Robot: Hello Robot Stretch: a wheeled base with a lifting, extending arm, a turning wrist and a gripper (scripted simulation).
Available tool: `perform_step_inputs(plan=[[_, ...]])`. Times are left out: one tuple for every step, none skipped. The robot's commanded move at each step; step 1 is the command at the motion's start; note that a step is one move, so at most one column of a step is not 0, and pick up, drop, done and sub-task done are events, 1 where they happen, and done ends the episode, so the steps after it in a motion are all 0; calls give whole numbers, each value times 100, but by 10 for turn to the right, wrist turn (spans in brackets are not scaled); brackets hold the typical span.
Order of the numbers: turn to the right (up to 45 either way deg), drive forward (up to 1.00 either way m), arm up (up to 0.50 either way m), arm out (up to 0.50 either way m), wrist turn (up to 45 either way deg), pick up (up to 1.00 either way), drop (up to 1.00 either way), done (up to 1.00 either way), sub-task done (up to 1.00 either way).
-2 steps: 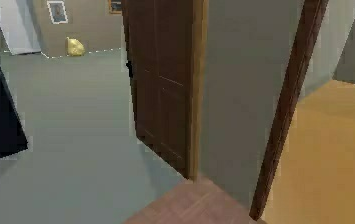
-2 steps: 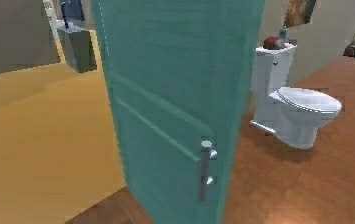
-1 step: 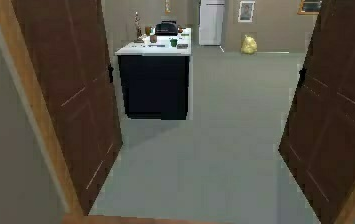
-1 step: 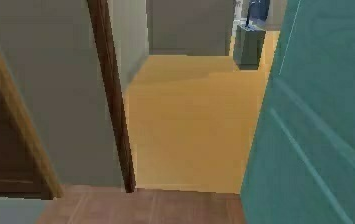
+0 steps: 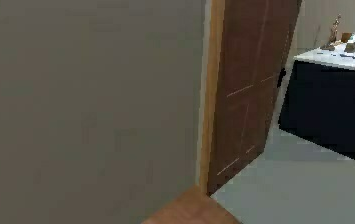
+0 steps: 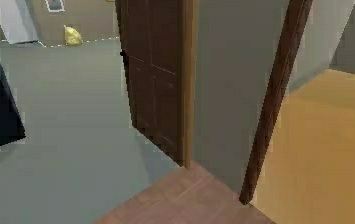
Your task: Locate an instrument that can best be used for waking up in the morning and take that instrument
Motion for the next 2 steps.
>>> perform_step_inputs(plan=[[-390, 0, 0, 0, 0, 0, 0, 0, 0], [0, 15, 0, 0, 0, 0, 0, 0, 0]])
